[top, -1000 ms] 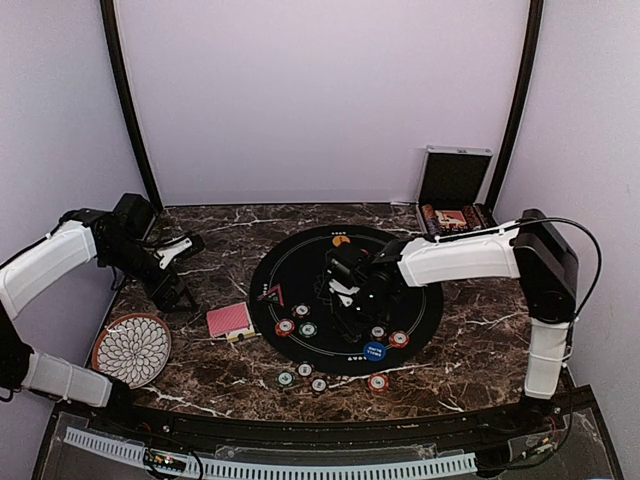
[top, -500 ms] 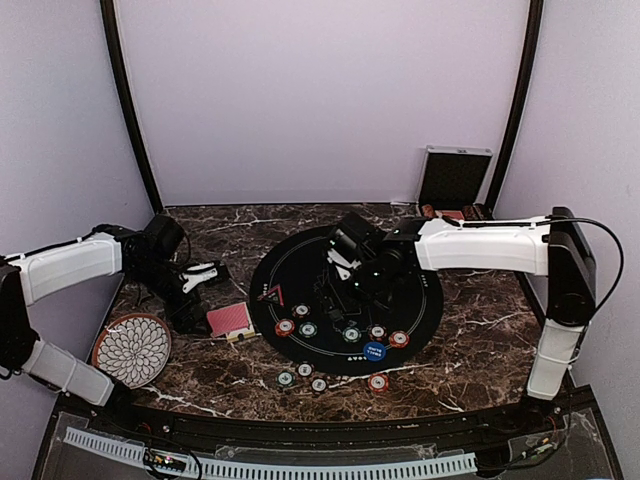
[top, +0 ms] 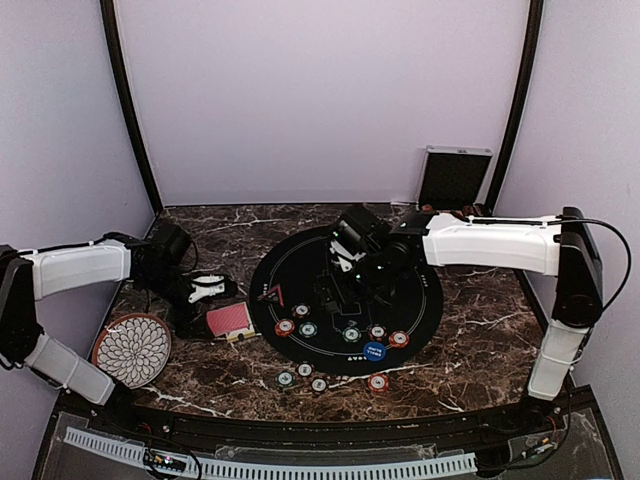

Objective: Distribute texas hold em gaming equipment

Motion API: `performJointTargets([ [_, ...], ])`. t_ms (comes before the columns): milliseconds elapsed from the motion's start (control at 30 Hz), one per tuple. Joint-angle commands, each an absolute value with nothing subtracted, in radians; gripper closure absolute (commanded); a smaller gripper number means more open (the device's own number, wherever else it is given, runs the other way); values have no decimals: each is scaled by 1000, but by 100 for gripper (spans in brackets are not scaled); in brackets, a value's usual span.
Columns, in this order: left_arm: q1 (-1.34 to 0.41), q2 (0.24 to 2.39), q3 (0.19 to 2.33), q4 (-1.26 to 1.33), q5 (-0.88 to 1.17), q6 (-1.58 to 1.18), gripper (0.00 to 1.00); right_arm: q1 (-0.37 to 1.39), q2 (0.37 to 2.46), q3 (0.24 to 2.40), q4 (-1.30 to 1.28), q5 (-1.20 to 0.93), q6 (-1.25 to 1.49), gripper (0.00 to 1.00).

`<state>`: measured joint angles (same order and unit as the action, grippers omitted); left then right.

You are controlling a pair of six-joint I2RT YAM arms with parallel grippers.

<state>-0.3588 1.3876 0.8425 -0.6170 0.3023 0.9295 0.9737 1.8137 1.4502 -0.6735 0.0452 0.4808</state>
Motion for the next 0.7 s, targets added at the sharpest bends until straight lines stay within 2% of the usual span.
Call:
performJointTargets([
  [0, -374, 1410, 826, -592, 290, 996, 1, 977, 1778, 1489, -671, 52, 499, 1],
  [667, -417, 1504, 841, -526, 204, 972, 1, 976, 1769, 1466, -673, 66, 497, 1],
])
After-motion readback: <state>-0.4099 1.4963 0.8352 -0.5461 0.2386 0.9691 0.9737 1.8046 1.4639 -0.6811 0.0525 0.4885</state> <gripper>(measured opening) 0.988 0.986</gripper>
